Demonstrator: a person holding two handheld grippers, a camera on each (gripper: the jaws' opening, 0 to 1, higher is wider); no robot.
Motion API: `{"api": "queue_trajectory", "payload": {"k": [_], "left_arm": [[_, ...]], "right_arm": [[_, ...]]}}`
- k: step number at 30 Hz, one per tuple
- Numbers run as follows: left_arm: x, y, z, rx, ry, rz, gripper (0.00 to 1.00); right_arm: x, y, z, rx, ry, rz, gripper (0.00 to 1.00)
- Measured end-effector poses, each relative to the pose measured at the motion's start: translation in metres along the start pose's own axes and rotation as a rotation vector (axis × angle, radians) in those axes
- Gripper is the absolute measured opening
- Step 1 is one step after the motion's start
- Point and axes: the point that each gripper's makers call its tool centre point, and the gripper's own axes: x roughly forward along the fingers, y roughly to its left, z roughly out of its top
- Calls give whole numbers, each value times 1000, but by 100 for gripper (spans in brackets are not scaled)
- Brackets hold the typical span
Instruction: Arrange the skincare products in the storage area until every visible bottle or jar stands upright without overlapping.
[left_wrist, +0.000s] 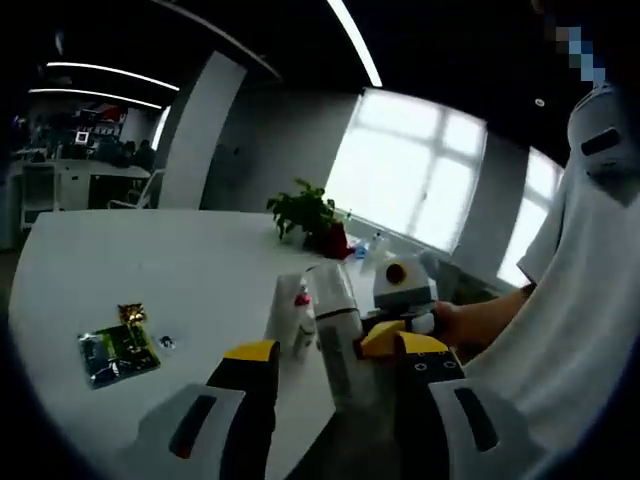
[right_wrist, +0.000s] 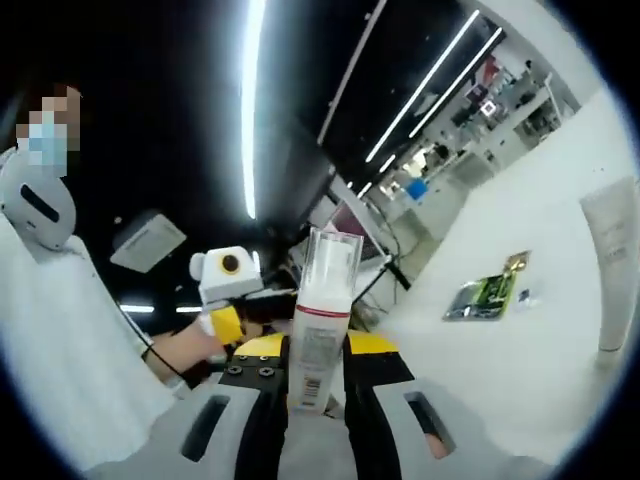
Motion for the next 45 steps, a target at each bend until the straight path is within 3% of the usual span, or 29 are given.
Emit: {"api": "queue_trajectory", "payload": {"k": [5, 8, 20, 27, 32, 36, 40, 45], "left_arm": [[2, -6, 2, 60, 47, -25, 50], [5, -16, 7, 80, 47, -52, 50], [2, -16, 3, 104, 91, -79, 48], [4, -24, 0, 142, 126, -113, 43], [11, -37, -14, 217, 225, -130, 42], [14, -45, -16, 257, 251, -140, 37], [15, -48, -15, 317, 287, -117, 28], [19, -48, -18, 355, 321, -92, 26]], "right_arm": [[5, 14, -5, -84, 71, 75, 20], [8, 19, -12, -136, 127, 110, 20], [9, 34, -22, -266, 232, 219, 20], [4, 31, -35, -377, 330, 240, 20], [2, 31, -42, -432, 377, 264, 19], [1, 30, -45, -484, 406, 272, 20], [2, 25, -47, -533, 421, 259, 20], [3, 20, -51, -581, 455, 238, 20]]}}
